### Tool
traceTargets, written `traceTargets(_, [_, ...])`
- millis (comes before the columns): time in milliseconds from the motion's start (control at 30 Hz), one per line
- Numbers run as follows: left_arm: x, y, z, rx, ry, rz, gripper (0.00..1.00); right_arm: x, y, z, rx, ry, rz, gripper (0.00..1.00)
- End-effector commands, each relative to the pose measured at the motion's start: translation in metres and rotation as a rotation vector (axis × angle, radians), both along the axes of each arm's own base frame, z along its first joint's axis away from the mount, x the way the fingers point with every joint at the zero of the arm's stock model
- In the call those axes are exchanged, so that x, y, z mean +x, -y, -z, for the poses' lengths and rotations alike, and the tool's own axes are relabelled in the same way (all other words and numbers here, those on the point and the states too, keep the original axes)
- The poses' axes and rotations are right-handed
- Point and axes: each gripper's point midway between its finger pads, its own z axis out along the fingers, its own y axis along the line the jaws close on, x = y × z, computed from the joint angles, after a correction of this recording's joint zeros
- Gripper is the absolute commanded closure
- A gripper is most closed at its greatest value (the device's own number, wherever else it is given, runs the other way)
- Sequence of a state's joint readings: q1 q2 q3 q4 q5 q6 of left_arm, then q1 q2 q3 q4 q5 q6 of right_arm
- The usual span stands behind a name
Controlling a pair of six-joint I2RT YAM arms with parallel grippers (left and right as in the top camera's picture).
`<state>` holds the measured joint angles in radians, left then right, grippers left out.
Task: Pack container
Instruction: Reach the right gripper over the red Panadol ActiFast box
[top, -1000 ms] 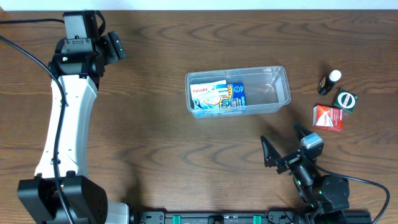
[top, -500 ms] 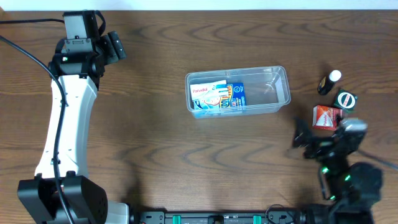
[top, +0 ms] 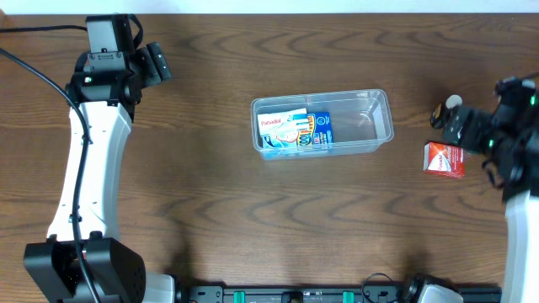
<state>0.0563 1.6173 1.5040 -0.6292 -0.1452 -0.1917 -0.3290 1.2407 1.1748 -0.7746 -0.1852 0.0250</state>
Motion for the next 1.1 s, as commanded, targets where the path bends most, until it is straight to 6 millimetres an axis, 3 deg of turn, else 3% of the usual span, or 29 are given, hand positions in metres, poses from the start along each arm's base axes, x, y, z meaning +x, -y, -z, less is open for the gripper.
traceTargets(0, [0.000,-0.002,-0.013,-0.008,0.033,-0.016,0.02,0.013,0.005,0.015,0.020,-0.051,-0.022,0.01])
traceTargets(133, [0.000,-0.002,-0.013,-0.008,0.033,-0.016,0.02,0.023,0.009,0.037,0.039,-0.101,-0.022,0.01])
traceTargets(200, [0.000,-0.002,-0.013,-0.008,0.033,-0.016,0.02,0.014,0.006,0.052,0.060,-0.173,-0.020,0.01])
traceTargets(300, [0.000,-0.002,-0.013,-0.008,0.033,-0.016,0.02,0.003,0.018,0.065,-0.016,-0.253,-0.019,0.01])
traceTargets(667, [0.000,-0.002,-0.013,-0.008,0.033,-0.016,0.02,-0.015,0.035,0.085,-0.122,-0.379,-0.019,0.01])
traceTargets(1067, [0.000,-0.002,-0.013,-0.008,0.033,-0.016,0.02,0.002,0.027,0.144,-0.056,-0.455,-0.141,0.01])
